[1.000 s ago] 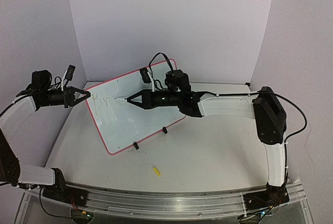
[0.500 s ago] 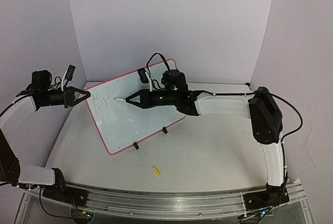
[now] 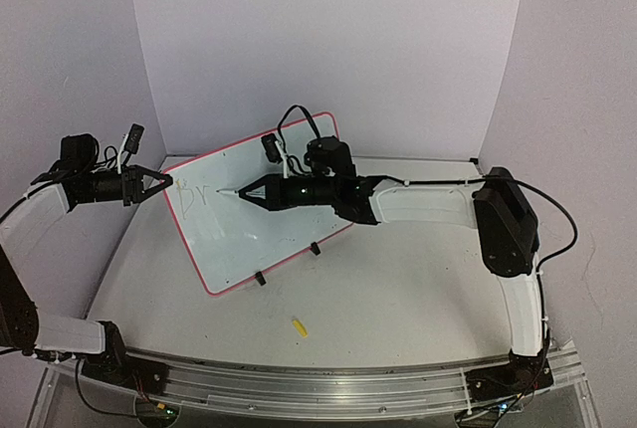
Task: Write a sentence on the whiteboard
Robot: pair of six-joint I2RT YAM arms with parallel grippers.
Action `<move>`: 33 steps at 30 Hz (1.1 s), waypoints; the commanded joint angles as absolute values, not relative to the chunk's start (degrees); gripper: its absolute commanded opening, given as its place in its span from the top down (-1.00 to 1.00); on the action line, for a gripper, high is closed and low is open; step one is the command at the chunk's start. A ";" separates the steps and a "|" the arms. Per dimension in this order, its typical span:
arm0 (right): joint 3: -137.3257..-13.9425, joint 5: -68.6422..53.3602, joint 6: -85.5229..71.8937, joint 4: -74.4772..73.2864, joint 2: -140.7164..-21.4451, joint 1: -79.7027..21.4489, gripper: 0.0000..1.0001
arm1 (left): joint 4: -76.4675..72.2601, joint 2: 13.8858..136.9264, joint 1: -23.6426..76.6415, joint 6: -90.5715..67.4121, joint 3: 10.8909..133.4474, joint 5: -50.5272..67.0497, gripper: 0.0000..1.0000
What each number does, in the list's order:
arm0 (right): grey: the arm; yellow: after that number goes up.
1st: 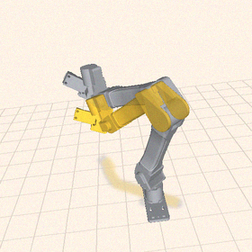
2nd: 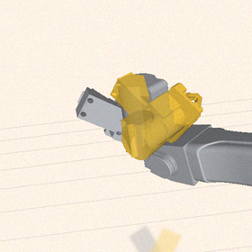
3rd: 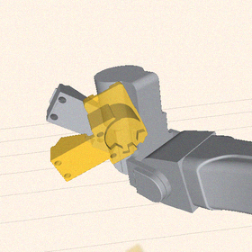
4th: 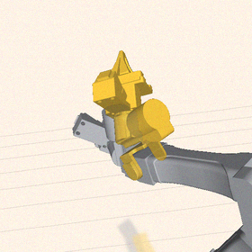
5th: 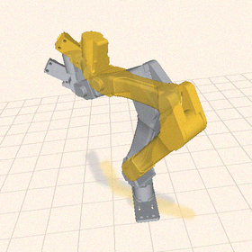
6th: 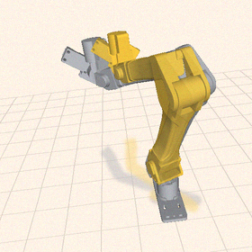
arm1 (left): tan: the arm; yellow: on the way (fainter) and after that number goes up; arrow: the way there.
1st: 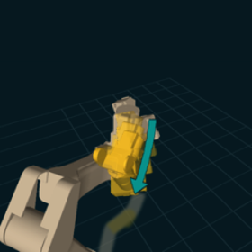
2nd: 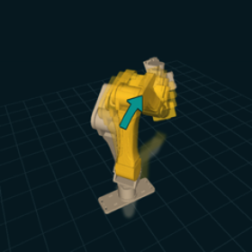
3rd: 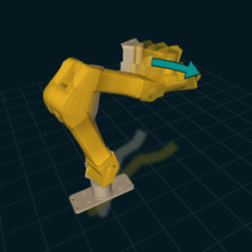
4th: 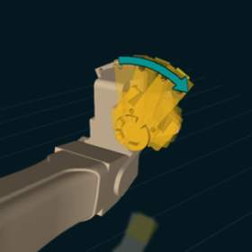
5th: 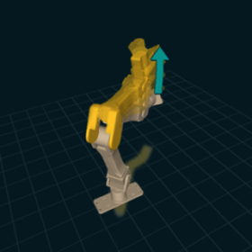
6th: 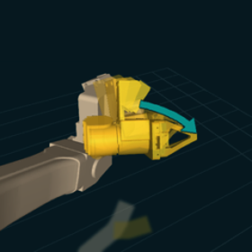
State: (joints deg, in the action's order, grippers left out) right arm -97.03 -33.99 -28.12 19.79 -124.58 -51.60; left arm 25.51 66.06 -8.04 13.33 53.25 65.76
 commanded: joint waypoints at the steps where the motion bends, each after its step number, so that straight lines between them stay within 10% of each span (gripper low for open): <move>1: -94.85 -26.65 -28.31 20.65 -121.73 -51.14 1.00 | 30.01 67.05 -6.80 14.43 53.86 65.76 1.00; 33: -99.02 -31.94 -31.36 23.28 -125.32 -50.68 1.00 | 30.06 66.93 -6.71 14.42 53.92 65.85 1.00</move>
